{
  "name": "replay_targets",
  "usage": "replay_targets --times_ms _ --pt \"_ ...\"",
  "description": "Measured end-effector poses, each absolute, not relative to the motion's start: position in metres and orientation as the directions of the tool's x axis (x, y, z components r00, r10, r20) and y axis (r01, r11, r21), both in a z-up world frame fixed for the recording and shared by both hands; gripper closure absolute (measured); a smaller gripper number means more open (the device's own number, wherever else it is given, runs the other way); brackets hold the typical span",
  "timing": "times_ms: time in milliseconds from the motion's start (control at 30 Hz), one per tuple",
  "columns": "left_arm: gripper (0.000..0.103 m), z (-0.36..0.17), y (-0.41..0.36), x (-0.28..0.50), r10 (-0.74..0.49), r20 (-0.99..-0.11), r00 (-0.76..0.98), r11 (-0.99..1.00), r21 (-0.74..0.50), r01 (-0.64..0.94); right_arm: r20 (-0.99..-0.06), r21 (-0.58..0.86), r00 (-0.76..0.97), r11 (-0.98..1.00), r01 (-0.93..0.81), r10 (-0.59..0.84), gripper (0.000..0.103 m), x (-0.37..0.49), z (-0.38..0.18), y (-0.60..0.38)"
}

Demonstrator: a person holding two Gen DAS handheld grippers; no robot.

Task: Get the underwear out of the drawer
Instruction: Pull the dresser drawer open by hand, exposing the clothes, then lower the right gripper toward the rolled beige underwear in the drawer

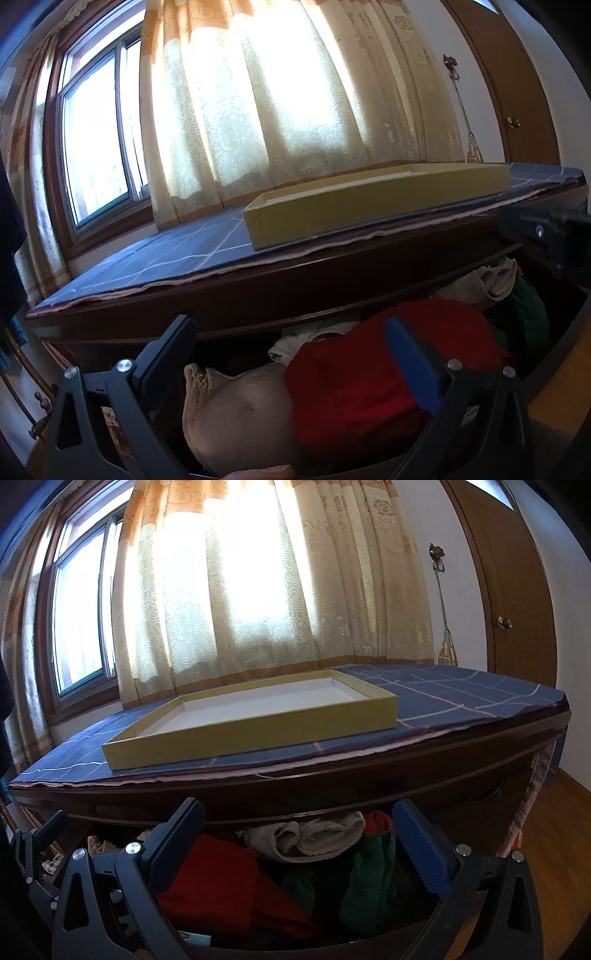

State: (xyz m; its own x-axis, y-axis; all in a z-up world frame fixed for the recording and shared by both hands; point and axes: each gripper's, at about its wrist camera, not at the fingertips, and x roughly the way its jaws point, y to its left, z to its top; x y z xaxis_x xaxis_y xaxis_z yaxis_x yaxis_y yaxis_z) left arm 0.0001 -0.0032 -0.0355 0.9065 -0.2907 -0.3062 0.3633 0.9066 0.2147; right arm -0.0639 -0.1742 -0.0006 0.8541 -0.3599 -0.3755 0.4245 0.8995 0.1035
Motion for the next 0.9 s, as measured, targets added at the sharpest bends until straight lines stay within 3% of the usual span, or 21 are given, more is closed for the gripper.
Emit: replay_targets --times_ms 600,900 --pt "0.0 -0.036 0.004 -0.011 -0.268 -0.346 0.899 0.913 0.207 0.351 -0.52 0.087 0.795 0.906 0.414 -0.314 0.0 -0.058 -0.025 -0.182" --pt "0.0 -0.035 0.012 -0.022 -0.249 -0.364 0.898 0.925 0.186 0.332 -0.578 0.144 0.77 0.895 0.423 -0.271 0.0 -0.064 -0.028 -0.193"
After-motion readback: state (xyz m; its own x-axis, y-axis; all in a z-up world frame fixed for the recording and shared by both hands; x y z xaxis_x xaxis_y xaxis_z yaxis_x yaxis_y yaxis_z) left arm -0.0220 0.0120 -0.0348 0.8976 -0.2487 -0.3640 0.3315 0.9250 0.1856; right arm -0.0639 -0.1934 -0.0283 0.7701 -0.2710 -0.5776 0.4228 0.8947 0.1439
